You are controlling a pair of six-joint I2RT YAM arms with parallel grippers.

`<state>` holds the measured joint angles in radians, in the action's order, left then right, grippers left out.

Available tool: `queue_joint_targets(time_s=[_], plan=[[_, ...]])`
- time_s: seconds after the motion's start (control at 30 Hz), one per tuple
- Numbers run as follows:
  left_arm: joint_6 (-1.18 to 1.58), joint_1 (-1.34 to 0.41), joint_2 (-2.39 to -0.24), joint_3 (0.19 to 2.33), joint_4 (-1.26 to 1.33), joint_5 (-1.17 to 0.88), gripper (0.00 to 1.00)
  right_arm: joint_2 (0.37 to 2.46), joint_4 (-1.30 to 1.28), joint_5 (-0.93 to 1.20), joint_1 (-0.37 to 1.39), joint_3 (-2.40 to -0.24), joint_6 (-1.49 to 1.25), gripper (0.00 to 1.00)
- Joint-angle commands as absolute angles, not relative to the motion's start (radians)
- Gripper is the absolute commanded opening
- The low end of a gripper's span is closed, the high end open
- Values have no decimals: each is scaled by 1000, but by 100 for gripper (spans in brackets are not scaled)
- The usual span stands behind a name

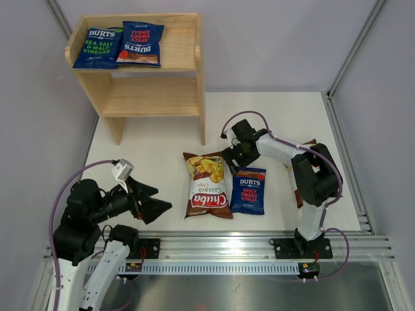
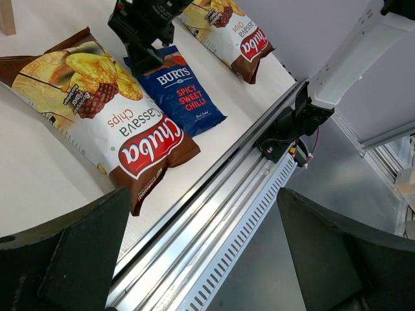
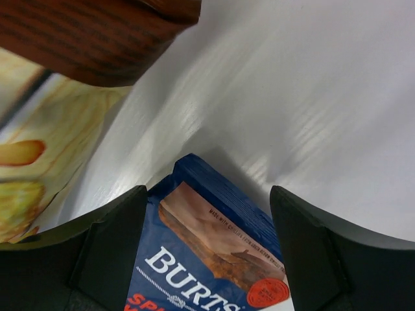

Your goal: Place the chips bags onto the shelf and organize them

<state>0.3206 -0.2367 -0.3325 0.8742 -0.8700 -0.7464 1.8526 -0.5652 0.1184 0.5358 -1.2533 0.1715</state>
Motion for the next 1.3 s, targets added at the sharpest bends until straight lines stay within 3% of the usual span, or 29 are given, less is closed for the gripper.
queue_joint_targets(time_s=[0.0, 0.13, 0.17, 0.27, 0.37, 0.4, 0.53, 0.97, 1.27], plan=[[308, -245, -325, 876, -850, -741, 99, 1902, -561, 152, 528, -1258, 158, 84], [307, -248, -325, 874, -851, -739, 99, 1904, -511, 182, 526, -1212, 129, 73], [308, -249, -324, 871, -850, -738, 99, 1892, -500, 176, 525, -1201, 114, 59], [308, -249, -325, 867, -848, -739, 99, 1840, -451, 161, 525, -1158, 86, 52], [308, -249, -334, 865, -848, -736, 99, 1786, -423, 150, 525, -1129, 68, 35], [310, -249, -336, 865, -848, -735, 99, 1773, -419, 150, 525, -1118, 63, 18], [313, -249, -342, 861, -851, -730, 99, 1726, -420, 118, 525, -1109, 46, 2], [423, -249, -330, 802, -757, -606, 99, 1427, -379, 6, 525, -1043, -152, 0], [532, -249, -298, 719, -551, -571, 99, 1218, -574, -133, 534, -1138, -196, 0]])
